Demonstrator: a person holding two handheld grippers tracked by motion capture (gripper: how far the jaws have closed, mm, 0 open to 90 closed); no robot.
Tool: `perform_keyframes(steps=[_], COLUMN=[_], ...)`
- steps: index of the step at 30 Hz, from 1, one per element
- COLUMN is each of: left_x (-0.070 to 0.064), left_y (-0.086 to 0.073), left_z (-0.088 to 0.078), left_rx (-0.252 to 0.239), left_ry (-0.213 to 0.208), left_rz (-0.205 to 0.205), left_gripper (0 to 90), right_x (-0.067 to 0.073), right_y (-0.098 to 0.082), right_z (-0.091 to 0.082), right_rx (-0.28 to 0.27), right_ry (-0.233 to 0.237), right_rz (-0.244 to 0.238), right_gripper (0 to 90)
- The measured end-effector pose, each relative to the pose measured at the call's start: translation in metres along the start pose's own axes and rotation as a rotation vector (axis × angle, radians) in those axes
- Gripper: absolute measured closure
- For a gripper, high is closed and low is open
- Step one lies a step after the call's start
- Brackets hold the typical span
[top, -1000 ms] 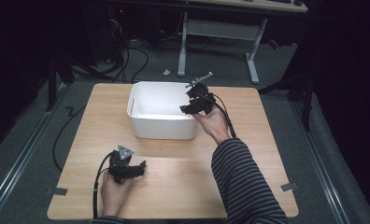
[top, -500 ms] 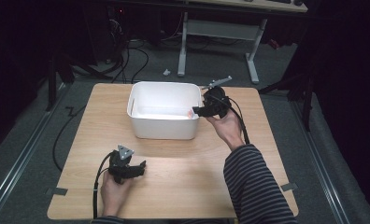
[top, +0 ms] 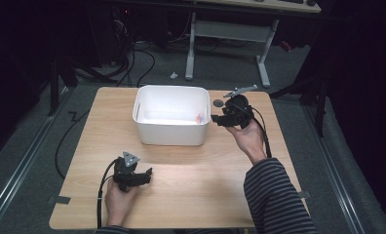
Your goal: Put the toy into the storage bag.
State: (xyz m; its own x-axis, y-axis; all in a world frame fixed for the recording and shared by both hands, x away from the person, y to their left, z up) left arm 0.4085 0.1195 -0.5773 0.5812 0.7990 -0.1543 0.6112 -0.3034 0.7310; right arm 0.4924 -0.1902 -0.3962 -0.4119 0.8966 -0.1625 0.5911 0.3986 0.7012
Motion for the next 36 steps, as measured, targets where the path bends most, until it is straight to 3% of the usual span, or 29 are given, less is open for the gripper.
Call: perform_keyframes(steps=[23,36], left_x=[0.000,0.000], left_y=[0.000,0.000], left_z=[0.000,0.000], left_rx=[0.000,-0.001], left_ry=[0.000,0.002], left_rz=[0.000,0.000], left_gripper=[18.3,18.4], right_x=[-0.028,-0.036], right_y=[-0.038,-0.057], right_z=[-0.037,-0.056], right_rx=[-0.041,-0.064], right_ry=[-0.015,-0.024], right_rz=[0.055,0.078], right_gripper=[44.8,44.5])
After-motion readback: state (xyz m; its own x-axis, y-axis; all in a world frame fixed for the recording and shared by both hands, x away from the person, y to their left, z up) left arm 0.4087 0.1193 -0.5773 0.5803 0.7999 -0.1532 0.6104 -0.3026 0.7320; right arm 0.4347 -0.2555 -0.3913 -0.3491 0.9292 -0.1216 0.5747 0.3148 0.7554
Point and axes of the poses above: each handheld gripper's, and its own axes: z roughly forward along the jaws, y roughly out of its top, x roughly to its left, the point moved 6 cm from there along z, roughly forward along the jaws, and after that the axes turned 12 degrees about -y, right-handed, at the moved point
